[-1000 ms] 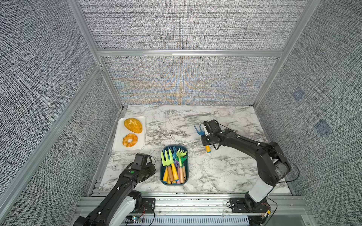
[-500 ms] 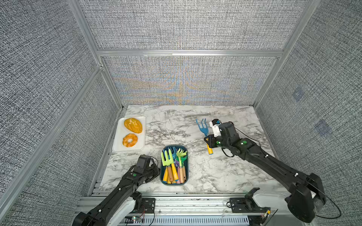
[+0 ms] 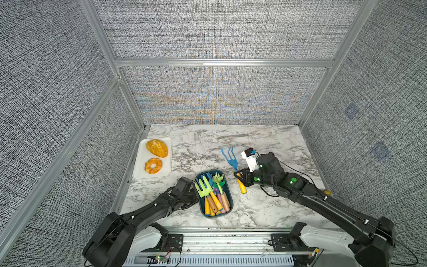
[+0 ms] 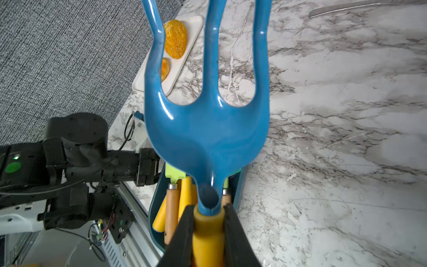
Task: Put the rake into the storage box
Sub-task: Move the storage box to the center of the board, then place the rake in the storage box.
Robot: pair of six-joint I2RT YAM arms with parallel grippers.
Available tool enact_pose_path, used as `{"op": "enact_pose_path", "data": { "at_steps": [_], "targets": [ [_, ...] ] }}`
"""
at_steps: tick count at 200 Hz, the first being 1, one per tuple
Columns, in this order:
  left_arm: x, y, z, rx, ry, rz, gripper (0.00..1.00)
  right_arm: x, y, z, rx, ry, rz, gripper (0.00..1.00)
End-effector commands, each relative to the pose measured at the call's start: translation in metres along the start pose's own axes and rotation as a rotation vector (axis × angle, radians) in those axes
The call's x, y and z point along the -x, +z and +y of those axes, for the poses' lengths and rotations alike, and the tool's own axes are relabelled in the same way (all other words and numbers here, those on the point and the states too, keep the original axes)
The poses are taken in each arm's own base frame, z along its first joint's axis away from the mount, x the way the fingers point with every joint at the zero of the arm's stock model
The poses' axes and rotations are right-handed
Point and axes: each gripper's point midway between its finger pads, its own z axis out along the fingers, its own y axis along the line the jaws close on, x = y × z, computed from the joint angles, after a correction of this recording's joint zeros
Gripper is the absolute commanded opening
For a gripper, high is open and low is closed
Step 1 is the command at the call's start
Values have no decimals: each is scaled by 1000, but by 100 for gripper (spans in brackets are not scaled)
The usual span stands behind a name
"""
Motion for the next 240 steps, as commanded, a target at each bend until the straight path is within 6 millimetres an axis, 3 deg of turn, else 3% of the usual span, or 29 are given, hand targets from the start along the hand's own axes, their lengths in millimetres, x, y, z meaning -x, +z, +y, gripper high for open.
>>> {"op": "enact_pose_path", "data": {
  "at_steps": [1,36,117,167,240],
  "targets": [
    [13,6,-17,-34,23,-40,19,-8,2,8,-4,4,9,0],
    [18,3,-22,-31,41,-58,18,-27,8,20,-39,-25,36,0],
    [35,-53,13,131,77,-244,27,-60,44,49,-151,-27,98,0],
    [37,-65,16,137,100,-270,34,-71,69,65,-187,-54,137,0],
    [33,-69,20,114,107,-270,36,-81,96,49,-306,-42,184,0]
  ]
}}
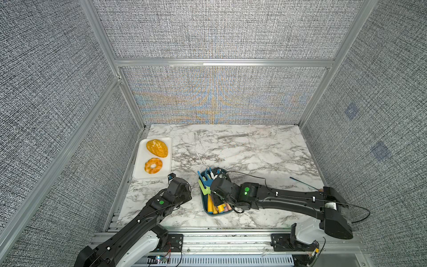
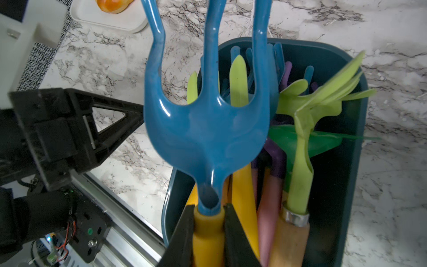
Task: Put the rake into the storage box
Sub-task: Place the rake in the storage box.
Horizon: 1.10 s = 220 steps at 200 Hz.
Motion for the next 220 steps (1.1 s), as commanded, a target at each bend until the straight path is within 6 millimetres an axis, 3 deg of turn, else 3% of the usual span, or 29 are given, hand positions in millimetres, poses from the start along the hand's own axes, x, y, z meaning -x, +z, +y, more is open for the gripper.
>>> {"op": "enact_pose_path", "data": {
  "at_steps": [1,30,67,104,118,184,220],
  "targets": [
    [-2,-2,3,5,12,4,36,-1,6,-10,-54,20,8,0],
    [-2,-3,3,0,14,5,37,-4,16,-19,-96,28,24,0],
    [-2,-2,1,-5,14,11,37,-8,24,-23,-118,23,44,23],
    [-2,1,-2,-17,13,19,37,-7,23,-24,-123,20,43,33],
    [-3,2,-4,-21,13,26,37,-4,21,-24,-122,22,37,38],
    [-1,1,-9,-39,15,27,37,7,6,-12,-58,25,-3,39],
    [6,-12,-15,-58,27,4,48,25,-20,2,46,19,-78,59]
  ]
}}
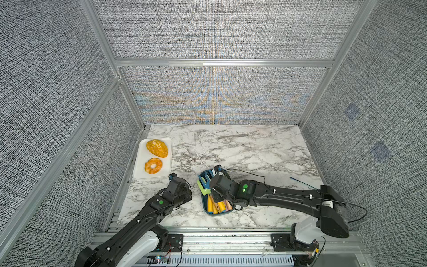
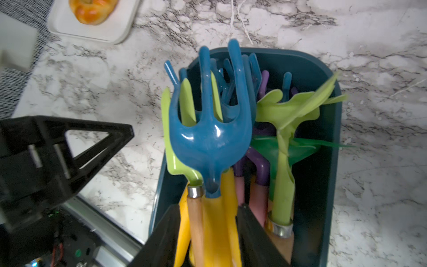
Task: Put the rake into the storage box
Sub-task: Place the rake in the storage box.
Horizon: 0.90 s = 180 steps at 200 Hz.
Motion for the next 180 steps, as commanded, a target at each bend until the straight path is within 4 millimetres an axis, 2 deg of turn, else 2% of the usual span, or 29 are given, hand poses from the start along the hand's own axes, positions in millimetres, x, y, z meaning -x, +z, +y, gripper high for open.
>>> {"op": "enact_pose_path", "data": {
  "at_steps": [1,60,85,95,121,140,157,180],
  "targets": [
    [7,-9,-6,-13,25,-20,48,12,-13,10,66,-12,-51,60],
    [39,-45,-19,23,89,-111,83,54,-49,-5,106,-34,-185,99],
    [59,-65,-27,48,119,-167,92,74,-65,-15,84,-59,-264,99],
    [67,-73,-33,48,140,-194,99,83,-72,-21,51,-70,-301,99],
    [89,-94,-47,29,175,-277,99,102,-86,-42,-57,-104,-401,99],
    [103,-107,-58,14,205,-327,99,111,-89,-55,-115,-149,-440,99],
    [113,-112,-61,36,222,-359,99,116,-86,-64,-149,-208,-441,99],
    [127,-112,-65,72,252,-396,99,126,-79,-78,-140,-201,-419,99]
  ]
}}
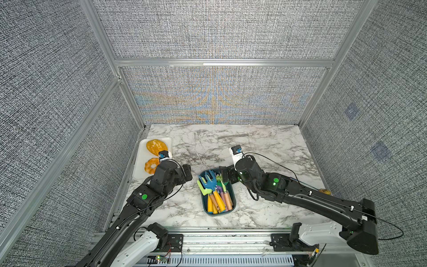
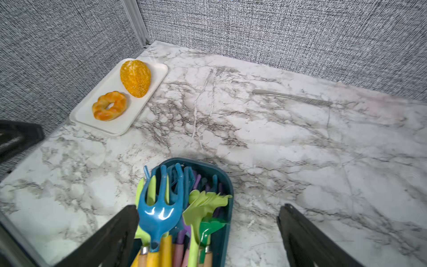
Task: Put the rake into the storage box
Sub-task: Place the rake in the storage box, then reset both arms
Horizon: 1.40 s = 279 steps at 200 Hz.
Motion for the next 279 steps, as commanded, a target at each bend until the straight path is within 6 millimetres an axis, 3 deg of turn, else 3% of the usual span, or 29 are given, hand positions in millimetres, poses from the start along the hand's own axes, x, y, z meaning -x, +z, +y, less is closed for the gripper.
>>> {"op": "enact_pose_path", "data": {
  "at_steps": [1,38,74,109,139,164,188,199,203,236,279],
  "targets": [
    [16,3,3,55,67,-51,99,12,8,-13,-6,-43,-20,99],
    [35,12,-7,73,104,-91,99,20,14,-33,18,-34,-42,99],
    [40,26,-23,57,117,-48,99,22,22,-68,-5,44,-25,99],
    [41,43,-22,99,129,-12,99,23,31,-113,-37,124,-30,99],
    [44,57,-4,181,130,-26,99,16,35,-165,-88,134,-43,99],
    [51,69,14,239,129,-63,99,8,30,-230,-158,241,-98,99],
    [57,83,29,291,162,-110,99,4,20,-269,-272,256,-173,99],
    [61,86,38,341,173,-141,99,3,16,-279,-304,257,-209,99],
    [61,88,42,355,181,-145,99,-11,19,-281,-311,260,-191,99],
    [63,101,67,416,229,-165,99,-38,8,-300,-409,250,-210,99],
    [46,107,101,493,250,-182,99,-64,-18,-305,-505,204,-297,99]
  ]
}}
